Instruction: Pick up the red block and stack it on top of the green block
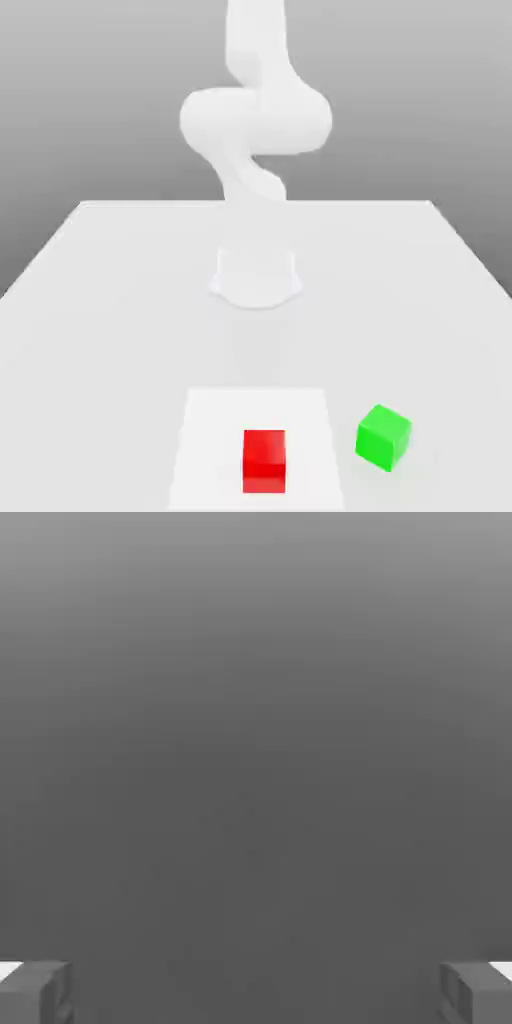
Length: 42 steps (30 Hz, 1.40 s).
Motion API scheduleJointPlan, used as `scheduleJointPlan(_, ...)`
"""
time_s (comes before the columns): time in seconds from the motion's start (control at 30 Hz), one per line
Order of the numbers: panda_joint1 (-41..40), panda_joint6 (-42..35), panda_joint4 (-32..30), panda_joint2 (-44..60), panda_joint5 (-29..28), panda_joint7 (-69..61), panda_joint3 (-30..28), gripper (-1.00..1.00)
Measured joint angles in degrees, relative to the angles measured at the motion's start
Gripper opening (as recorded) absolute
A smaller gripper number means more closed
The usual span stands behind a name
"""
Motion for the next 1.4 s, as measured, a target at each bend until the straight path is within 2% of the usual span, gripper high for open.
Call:
scheduleJointPlan(0.77, -0.5, 20.8, -12.6, 48.1, -0.6, 1.6, 1.5, 0.00)
scheduleJointPlan(0.93, -0.1, 28.8, -11.8, 58.5, -1.1, 2.0, 1.0, 0.00)
scheduleJointPlan(0.97, 0.0, 30.2, -11.6, 60.1, -1.2, 2.1, 0.9, -1.00)
scheduleJointPlan(1.2, -0.1, 30.3, -11.6, 60.2, -1.3, 2.2, 0.9, -1.00)
scheduleJointPlan(1.4, 0.4, 21.6, -13.3, 49.7, -0.4, 2.4, 2.3, -1.00)
